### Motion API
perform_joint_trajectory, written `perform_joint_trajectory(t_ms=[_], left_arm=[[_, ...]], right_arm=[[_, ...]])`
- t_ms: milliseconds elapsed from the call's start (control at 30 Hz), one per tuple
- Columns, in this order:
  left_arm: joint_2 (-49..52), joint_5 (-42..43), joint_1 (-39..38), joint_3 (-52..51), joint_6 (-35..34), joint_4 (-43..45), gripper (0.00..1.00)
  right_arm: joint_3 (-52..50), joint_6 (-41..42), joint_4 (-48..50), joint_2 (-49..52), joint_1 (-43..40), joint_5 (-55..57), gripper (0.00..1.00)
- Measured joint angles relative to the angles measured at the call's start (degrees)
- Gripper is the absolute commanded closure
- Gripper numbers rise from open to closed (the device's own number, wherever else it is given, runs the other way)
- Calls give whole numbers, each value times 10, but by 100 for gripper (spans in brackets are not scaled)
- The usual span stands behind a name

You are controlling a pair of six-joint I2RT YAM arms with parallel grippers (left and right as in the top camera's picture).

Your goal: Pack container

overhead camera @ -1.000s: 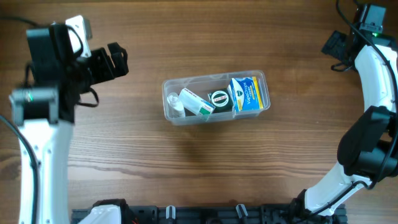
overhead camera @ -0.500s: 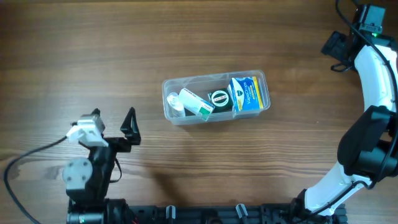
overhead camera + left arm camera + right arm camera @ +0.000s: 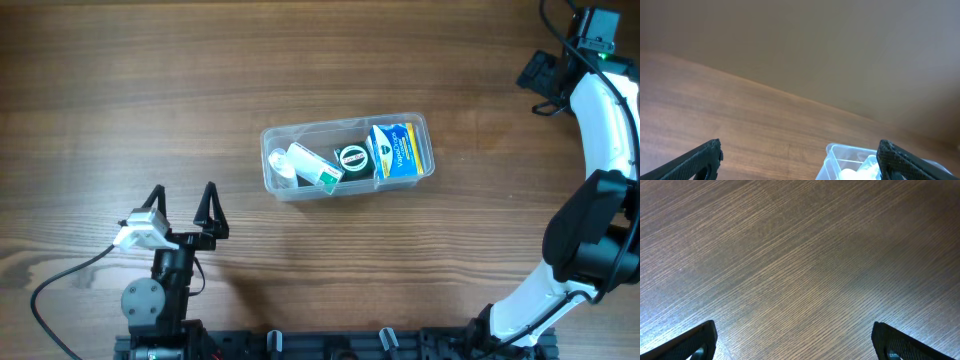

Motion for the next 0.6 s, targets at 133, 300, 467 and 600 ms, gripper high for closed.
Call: perform_joint_trajectory(t_ms=[133, 300, 467, 600], left_arm=[[0, -8, 0, -2, -16, -39, 0], [-1, -8, 0, -2, 20, -60, 0], [-1, -8, 0, -2, 84, -60, 0], [-1, -8, 0, -2, 92, -60, 0]], right_arm=[[0, 0, 0, 0, 0, 0, 0], [0, 0, 0, 0, 0, 0, 0], [0, 0, 0, 0, 0, 0, 0], [0, 0, 0, 0, 0, 0, 0]])
